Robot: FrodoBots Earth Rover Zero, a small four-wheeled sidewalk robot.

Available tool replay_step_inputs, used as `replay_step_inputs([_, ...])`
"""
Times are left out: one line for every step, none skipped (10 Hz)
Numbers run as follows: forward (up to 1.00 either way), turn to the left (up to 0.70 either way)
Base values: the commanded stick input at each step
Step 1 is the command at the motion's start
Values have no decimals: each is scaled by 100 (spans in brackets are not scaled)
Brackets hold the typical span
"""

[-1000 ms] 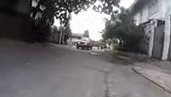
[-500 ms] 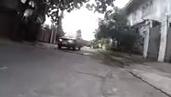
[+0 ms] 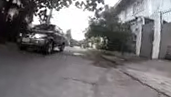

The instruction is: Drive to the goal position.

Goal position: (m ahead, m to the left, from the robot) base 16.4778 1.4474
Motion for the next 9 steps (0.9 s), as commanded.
replay_step_inputs([100,3])
replay_step_inputs([100,3])
replay_step_inputs([100,3])
replay_step_inputs([100,3])
replay_step_inputs([100,3])
replay_step_inputs([100,3])
replay_step_inputs([100,3])
replay_step_inputs([100,3])
replay_step_inputs([100,3])
